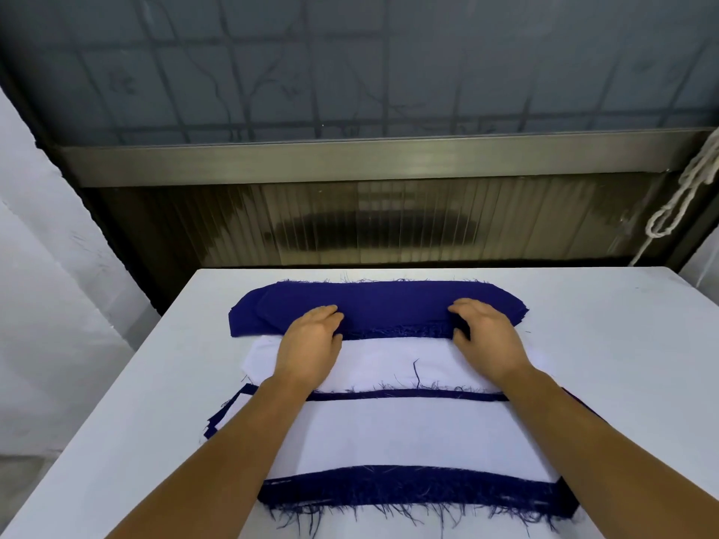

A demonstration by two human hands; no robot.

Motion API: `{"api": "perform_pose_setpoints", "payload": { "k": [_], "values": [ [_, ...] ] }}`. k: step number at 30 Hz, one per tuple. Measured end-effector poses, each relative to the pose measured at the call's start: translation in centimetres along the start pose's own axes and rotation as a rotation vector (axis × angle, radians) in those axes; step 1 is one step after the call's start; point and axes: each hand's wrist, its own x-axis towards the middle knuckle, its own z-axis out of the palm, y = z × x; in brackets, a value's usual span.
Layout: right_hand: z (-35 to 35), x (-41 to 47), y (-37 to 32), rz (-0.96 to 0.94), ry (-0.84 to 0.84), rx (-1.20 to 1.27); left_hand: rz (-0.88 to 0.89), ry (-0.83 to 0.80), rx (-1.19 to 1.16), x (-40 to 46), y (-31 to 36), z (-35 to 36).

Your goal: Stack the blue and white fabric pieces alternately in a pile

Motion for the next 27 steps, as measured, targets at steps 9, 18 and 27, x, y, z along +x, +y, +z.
{"api": "perform_pose_setpoints", "payload": {
  "k": [9,18,27],
  "values": [
    [0.4,-0.2,0.2,-0.030,0.114,-0.067,0.030,0.132,0.044,-0.1,0.5,0.2],
    [0.8,-0.1,0.2,-0.003,0.202,0.014,-0.055,0.159,0.057,-0.4,1.0,-0.6],
    [0.8,-0.2,0.2,-0.008,0.224,0.045,-0.033,0.160,0.030,-0.5,0.5,-0.2]
  ]
}}
